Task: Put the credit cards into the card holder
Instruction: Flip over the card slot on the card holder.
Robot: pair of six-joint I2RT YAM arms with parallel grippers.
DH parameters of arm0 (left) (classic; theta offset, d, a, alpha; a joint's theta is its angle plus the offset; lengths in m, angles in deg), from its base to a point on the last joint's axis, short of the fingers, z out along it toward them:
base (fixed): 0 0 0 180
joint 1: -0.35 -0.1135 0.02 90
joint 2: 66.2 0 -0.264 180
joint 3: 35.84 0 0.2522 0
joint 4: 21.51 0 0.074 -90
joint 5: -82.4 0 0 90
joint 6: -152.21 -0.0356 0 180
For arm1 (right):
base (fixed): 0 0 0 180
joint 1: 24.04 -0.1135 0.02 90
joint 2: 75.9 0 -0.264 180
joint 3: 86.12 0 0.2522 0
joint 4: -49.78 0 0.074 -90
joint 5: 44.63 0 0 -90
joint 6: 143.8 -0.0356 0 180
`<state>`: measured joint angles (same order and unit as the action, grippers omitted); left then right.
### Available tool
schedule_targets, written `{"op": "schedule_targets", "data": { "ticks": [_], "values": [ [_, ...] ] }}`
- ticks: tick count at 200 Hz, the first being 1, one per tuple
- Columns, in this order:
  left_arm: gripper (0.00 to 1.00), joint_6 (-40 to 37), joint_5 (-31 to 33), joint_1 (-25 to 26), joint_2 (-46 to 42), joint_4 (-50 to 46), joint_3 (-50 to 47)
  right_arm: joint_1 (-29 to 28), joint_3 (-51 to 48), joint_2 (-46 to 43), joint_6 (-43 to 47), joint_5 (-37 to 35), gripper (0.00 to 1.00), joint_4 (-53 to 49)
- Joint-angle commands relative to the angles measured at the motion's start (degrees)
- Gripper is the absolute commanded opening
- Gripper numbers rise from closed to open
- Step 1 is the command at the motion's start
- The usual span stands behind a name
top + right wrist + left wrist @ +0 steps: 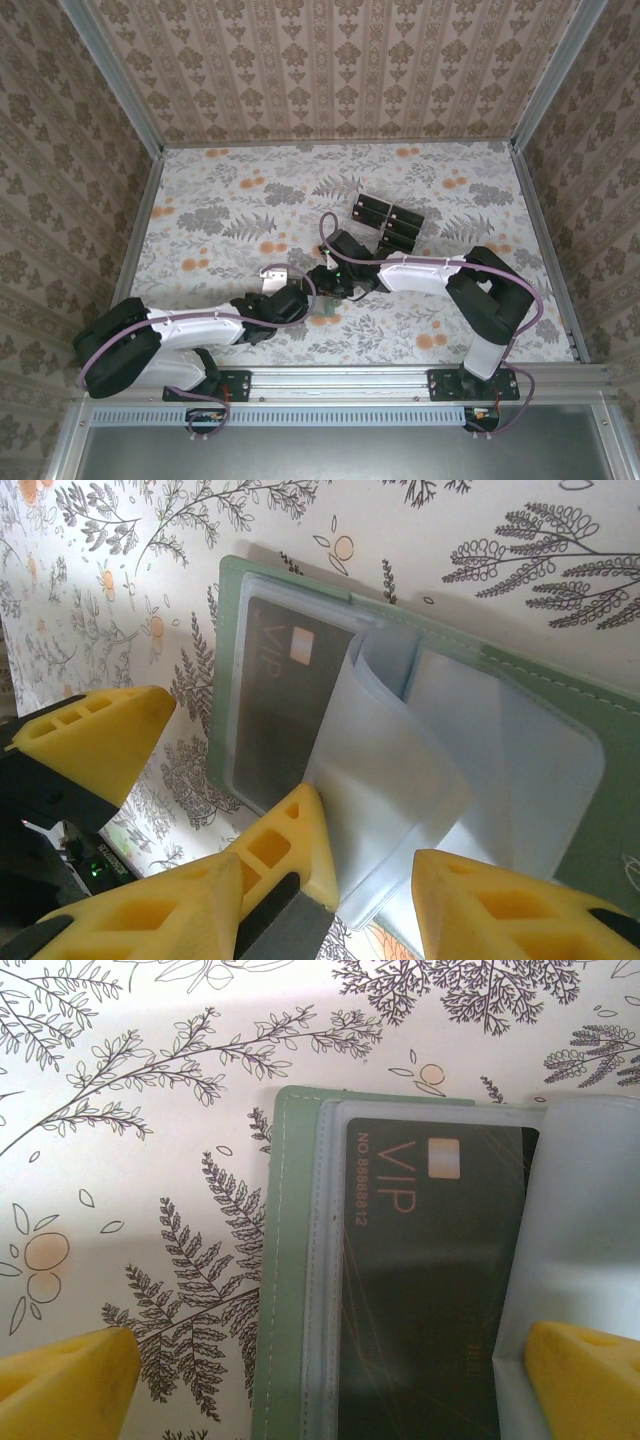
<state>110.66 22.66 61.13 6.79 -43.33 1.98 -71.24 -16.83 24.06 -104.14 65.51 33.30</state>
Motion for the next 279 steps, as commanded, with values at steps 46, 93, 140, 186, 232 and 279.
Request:
{"op": "schedule_targets", "data": {
  "ticks": [46, 93, 140, 186, 232, 279],
  "values": [
    [1.00, 0.8, 1.4, 0.4, -0.7, -2.4, -1.1, -0.3, 0.7, 2.3, -1.2, -0.4, 0.49, 2.3],
    [1.00, 0.8, 1.4, 0.4, -0.7, -2.6, -1.0, -0.3, -0.2, 3.7, -1.3, -0.5, 0.49, 2.9],
    [1.00, 0.8, 1.4, 0.4, -0.8, -2.6, -1.0, -0.2, -0.3, 5.4, -1.6, -0.3, 0.49, 3.9],
    [1.00, 0.6, 1.4, 0.4, -1.4, -2.9, -0.9, 0.0, 0.4, 5.6, -1.8, 0.7, 0.49, 5.7],
    [1.00, 0.2, 2.0, 0.4, -4.5, -4.4, -0.5, 0.0, 0.8, 4.6, -3.0, 2.4, 0.49, 8.6],
    [1.00, 0.7, 3.9, 0.4, -12.2, -7.3, -0.9, 0.0, 2.8, 3.7, -3.6, 2.9, 0.49, 7.7]
  ]
}}
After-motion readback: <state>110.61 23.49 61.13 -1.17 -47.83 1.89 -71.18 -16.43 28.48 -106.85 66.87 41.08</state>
